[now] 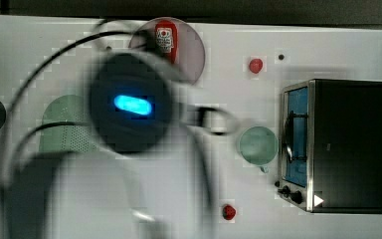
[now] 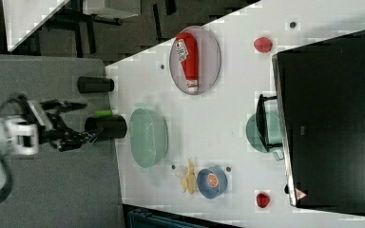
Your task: Drag strainer right to left.
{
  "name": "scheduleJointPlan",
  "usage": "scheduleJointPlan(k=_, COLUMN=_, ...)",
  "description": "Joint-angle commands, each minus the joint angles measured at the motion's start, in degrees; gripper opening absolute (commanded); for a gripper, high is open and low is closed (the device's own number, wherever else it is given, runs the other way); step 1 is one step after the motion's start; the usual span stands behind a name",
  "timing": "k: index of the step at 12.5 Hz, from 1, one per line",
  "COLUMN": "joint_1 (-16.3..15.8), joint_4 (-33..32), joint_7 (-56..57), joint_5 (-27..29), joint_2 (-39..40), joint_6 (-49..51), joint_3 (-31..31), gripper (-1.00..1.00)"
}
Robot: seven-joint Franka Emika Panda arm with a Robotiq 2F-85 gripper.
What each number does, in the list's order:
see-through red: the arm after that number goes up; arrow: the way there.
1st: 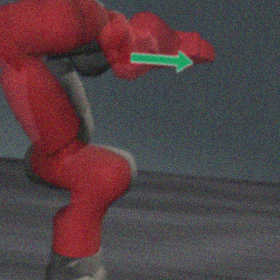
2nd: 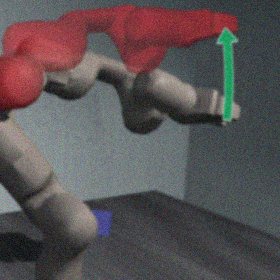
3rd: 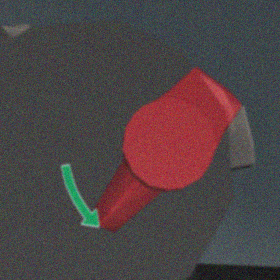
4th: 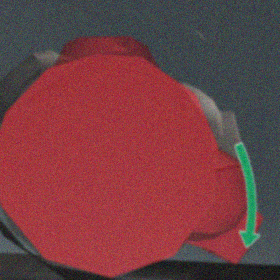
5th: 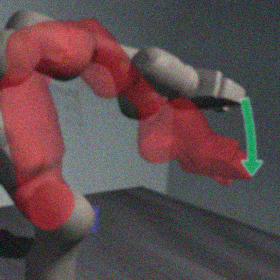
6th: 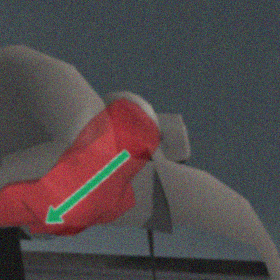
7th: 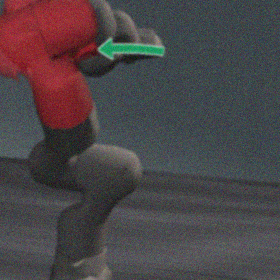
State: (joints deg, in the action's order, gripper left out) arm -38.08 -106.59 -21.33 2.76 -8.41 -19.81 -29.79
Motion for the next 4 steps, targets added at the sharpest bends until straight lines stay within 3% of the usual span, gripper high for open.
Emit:
scheduleJointPlan(k=1, joint_1=4.1, joint_4=-3.0, joint_7=13.4, joint_5=-9.4, joint_2=-1.3, joint_6=7.1, joint_3=-6.4, gripper=1.0)
scheduleJointPlan(k=4, joint_1=4.1, joint_4=-3.3, joint_7=15.5, joint_5=-12.4, joint_2=-6.1, joint_6=9.9, joint_3=-7.3, gripper=1.0)
